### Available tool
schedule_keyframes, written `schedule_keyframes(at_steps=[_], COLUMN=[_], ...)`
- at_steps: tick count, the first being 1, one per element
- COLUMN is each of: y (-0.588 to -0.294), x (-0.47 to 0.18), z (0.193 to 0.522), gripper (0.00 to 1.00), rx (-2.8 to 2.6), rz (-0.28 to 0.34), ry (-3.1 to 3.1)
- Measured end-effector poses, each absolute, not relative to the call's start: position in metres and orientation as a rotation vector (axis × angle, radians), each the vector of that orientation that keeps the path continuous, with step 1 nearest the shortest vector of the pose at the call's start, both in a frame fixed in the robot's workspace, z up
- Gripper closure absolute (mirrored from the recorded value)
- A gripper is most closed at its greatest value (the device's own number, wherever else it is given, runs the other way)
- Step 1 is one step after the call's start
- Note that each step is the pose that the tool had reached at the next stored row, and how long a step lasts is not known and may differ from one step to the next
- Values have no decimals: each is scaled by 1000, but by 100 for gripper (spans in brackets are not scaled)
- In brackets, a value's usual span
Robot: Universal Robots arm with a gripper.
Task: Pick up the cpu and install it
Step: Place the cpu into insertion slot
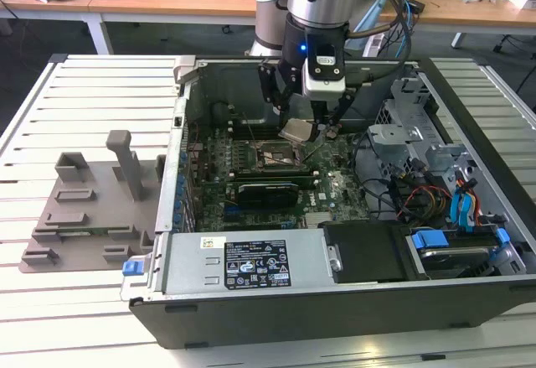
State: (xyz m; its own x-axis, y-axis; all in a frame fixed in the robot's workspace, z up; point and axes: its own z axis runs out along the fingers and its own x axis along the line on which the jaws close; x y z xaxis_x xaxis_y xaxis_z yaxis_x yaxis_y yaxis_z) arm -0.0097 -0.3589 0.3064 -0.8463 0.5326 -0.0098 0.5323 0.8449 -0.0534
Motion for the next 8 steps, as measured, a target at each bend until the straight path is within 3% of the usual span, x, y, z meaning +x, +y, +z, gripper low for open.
schedule_keyframes(at_steps=[8], y=[-359], x=[-10], z=[306], gripper=[45], rx=[-1030], rz=[84], ry=[-2958])
